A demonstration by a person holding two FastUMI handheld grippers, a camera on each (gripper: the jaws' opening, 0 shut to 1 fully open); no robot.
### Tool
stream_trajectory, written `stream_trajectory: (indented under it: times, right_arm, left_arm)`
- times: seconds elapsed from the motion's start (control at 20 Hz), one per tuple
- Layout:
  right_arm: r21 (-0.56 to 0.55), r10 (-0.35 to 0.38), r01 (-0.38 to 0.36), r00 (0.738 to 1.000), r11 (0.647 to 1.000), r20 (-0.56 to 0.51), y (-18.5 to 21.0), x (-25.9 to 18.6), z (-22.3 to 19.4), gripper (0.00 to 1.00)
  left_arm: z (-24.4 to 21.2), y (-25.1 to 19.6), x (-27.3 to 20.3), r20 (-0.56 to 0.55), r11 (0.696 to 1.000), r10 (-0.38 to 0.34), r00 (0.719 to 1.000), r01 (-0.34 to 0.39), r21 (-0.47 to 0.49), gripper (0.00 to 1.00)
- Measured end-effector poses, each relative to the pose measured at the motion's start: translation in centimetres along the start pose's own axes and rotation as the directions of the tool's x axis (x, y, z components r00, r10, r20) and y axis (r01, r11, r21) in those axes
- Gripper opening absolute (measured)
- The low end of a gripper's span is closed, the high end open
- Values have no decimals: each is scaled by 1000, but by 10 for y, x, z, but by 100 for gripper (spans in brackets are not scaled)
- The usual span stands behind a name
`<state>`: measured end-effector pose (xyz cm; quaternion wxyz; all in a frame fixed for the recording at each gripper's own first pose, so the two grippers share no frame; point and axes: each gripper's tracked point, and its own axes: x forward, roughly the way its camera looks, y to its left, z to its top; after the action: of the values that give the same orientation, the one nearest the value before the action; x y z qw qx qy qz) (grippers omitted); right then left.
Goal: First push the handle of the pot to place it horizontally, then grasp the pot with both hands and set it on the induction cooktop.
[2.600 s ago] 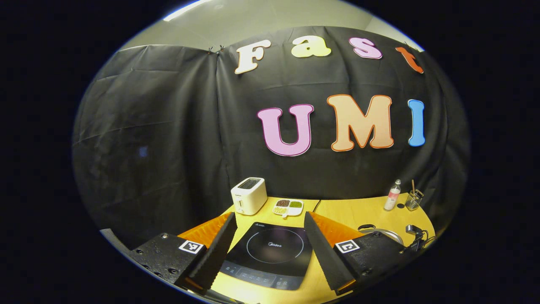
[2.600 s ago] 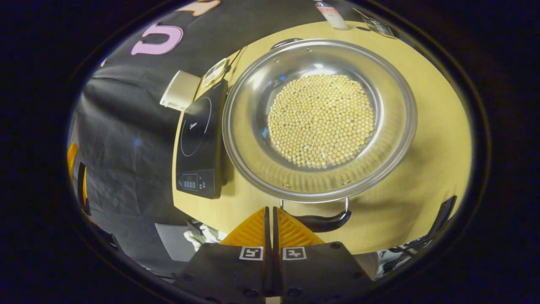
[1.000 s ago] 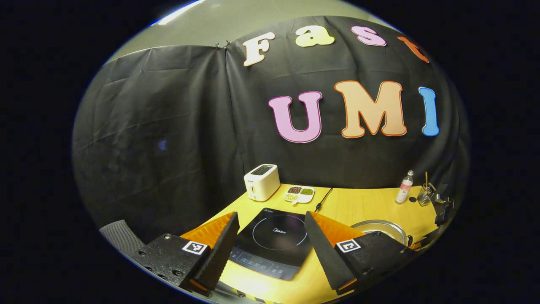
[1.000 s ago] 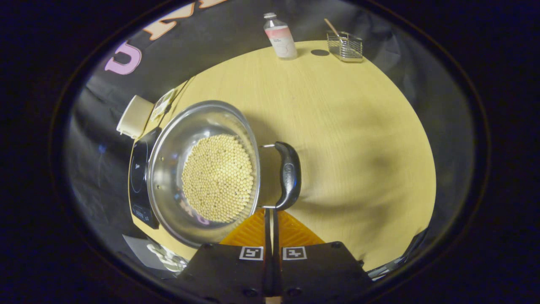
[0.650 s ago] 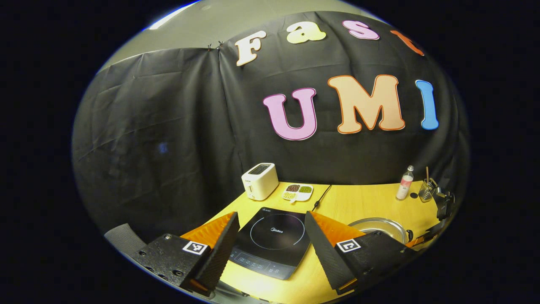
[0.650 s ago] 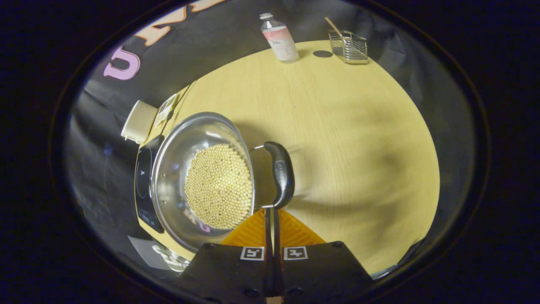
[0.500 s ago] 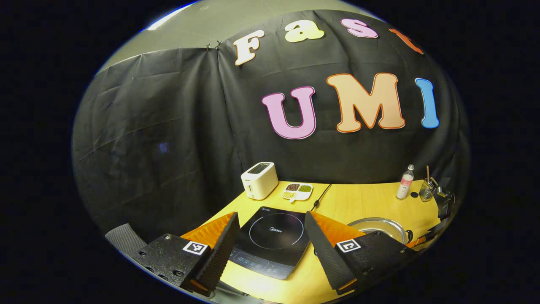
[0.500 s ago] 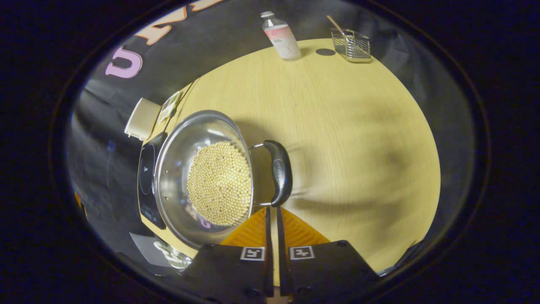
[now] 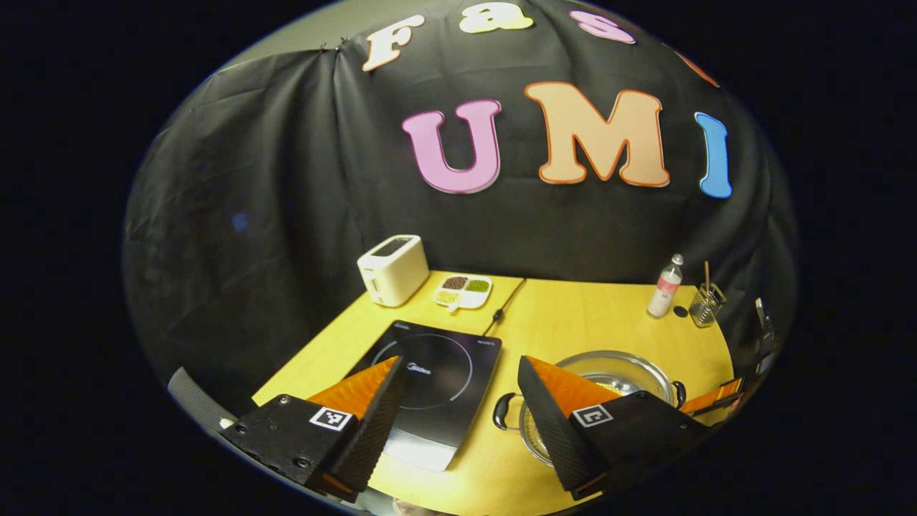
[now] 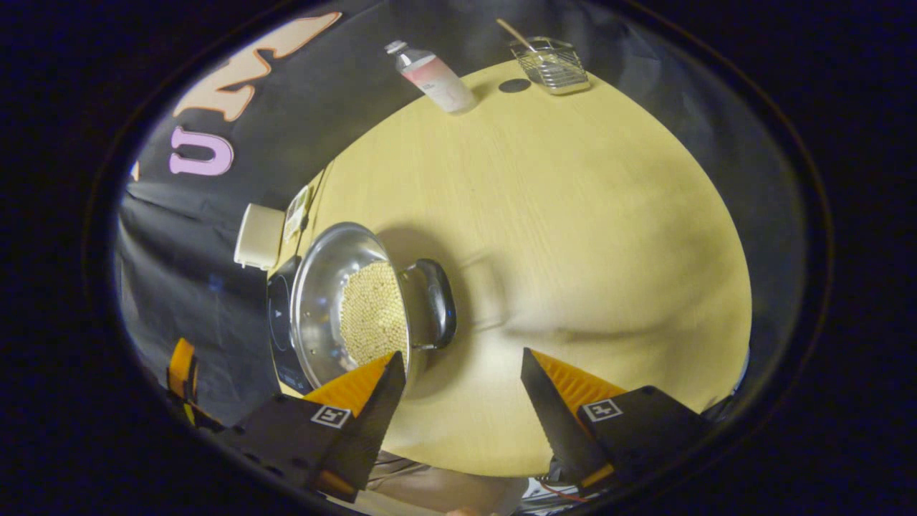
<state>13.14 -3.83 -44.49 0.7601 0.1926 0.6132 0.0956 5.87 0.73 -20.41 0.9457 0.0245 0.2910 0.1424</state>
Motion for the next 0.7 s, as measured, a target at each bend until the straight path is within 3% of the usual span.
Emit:
stream_trajectory:
  times: [0.05,0.1,0.15,0.2,0.25,0.45,0.7]
  right_arm:
    - [-8,7,-7,1000,1000,13,2,-2,6,100]
    - [-9,20,-19,1000,1000,22,7,-3,13,92]
    - [-2,33,-33,999,999,24,12,-4,18,100]
    - [8,46,-46,999,999,26,17,-3,22,93]
    - [13,55,-55,998,998,25,21,-1,25,100]
    - [12,39,-39,999,999,-12,21,18,24,100]
    - [-4,32,-32,998,999,-61,22,44,22,100]
  left_arm:
    - [-11,-4,10,-40,1000,-26,999,26,4,96]
    - [-24,-9,21,-80,999,-48,996,49,1,96]
    - [-35,-12,32,-118,998,-67,991,67,-8,96]
    - [-48,-14,40,-166,997,-79,983,77,-19,96]
    - [-61,-17,48,-210,995,-96,973,93,-28,96]
    - [-109,-27,79,-361,989,-148,921,137,-57,95]
    - [-136,-44,99,-452,979,-205,868,180,-99,93]
